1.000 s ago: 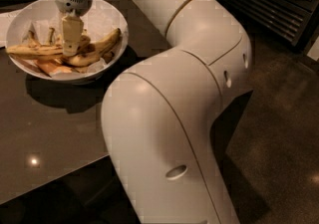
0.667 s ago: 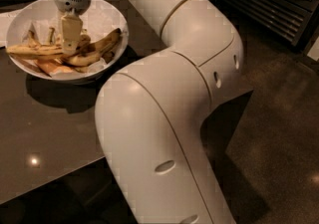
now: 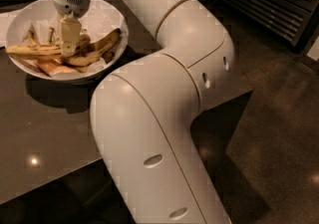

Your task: Pick banana from white bowl

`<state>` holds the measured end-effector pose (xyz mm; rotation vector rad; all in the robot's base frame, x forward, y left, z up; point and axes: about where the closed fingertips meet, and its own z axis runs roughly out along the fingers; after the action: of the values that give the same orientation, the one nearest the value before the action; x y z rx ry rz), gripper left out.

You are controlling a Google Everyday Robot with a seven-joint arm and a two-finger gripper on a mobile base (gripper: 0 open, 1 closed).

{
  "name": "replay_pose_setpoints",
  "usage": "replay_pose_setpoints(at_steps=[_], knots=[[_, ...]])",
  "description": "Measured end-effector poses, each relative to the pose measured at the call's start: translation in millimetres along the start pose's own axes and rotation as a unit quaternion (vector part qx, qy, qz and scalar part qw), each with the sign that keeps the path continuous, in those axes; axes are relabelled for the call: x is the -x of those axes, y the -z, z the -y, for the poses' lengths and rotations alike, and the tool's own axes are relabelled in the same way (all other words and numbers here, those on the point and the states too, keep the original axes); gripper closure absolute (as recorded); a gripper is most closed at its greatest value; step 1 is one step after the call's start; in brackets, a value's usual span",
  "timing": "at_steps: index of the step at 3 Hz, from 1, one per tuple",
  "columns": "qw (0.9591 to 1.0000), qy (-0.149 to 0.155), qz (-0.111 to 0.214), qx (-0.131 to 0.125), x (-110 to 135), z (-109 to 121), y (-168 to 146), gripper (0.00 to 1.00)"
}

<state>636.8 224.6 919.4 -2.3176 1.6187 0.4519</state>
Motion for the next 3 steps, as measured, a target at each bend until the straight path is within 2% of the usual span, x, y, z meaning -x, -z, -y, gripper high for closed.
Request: replay_pose_setpoints(at_steps=[2, 3], knots=[[0.9997, -0.014, 0.011, 0.016, -5.6, -1.4, -12.1, 0.4], [0.9998, -0.013, 0.007, 0.014, -7.7, -2.0, -14.0, 0.58]])
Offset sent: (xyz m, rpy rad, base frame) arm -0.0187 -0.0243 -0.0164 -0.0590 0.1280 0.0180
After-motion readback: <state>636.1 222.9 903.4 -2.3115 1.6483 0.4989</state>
